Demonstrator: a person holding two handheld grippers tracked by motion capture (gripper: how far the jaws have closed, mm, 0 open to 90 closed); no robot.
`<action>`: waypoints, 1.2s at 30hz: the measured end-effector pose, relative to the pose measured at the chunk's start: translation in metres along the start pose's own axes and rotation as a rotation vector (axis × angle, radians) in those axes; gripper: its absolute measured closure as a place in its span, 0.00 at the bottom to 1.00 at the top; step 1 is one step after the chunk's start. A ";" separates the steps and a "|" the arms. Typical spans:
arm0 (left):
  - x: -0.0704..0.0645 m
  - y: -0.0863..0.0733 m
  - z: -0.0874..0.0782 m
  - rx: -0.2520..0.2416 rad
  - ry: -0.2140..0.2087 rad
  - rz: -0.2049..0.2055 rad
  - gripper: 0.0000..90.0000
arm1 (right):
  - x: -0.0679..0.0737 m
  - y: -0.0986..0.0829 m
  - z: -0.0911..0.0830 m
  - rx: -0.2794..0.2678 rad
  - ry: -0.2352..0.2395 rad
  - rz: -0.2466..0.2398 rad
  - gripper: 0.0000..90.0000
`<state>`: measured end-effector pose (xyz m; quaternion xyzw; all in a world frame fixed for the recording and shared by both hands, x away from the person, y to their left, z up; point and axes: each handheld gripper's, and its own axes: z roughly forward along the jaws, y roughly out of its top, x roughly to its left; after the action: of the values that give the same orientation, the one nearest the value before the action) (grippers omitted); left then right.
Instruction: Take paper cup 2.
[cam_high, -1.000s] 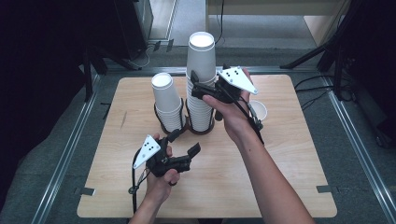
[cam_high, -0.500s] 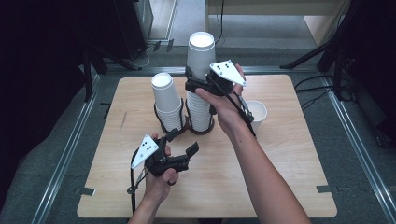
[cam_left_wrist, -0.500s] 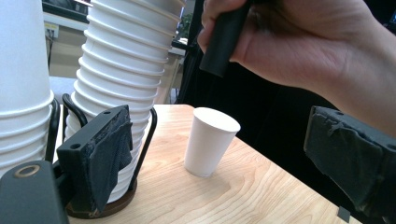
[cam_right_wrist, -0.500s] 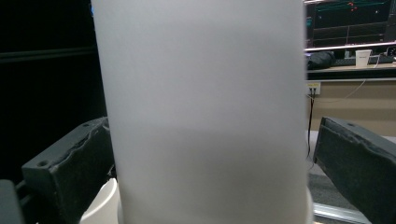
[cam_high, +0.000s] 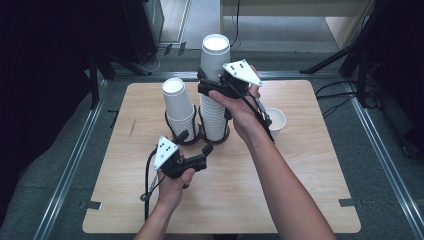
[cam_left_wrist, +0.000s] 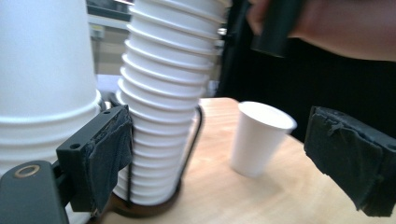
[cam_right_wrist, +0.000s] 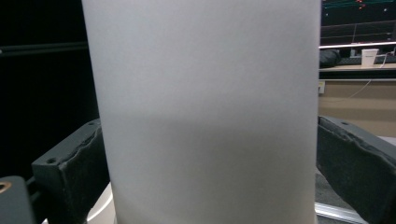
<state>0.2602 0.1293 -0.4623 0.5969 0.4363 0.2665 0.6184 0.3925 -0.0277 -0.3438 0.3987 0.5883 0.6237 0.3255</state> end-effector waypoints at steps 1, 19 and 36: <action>0.001 0.001 0.006 0.000 0.015 0.012 0.09 | 0.000 0.001 0.000 0.002 0.002 -0.006 0.02; 0.001 0.016 0.086 -0.007 0.145 0.116 0.15 | -0.009 0.010 -0.003 0.064 0.056 -0.008 0.02; -0.003 0.030 0.116 -0.010 0.233 0.157 0.04 | -0.011 0.011 -0.003 0.100 0.074 -0.029 0.03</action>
<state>0.3641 0.0730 -0.4431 0.5911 0.4557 0.3839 0.5436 0.3961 -0.0396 -0.3340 0.3828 0.6359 0.6030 0.2923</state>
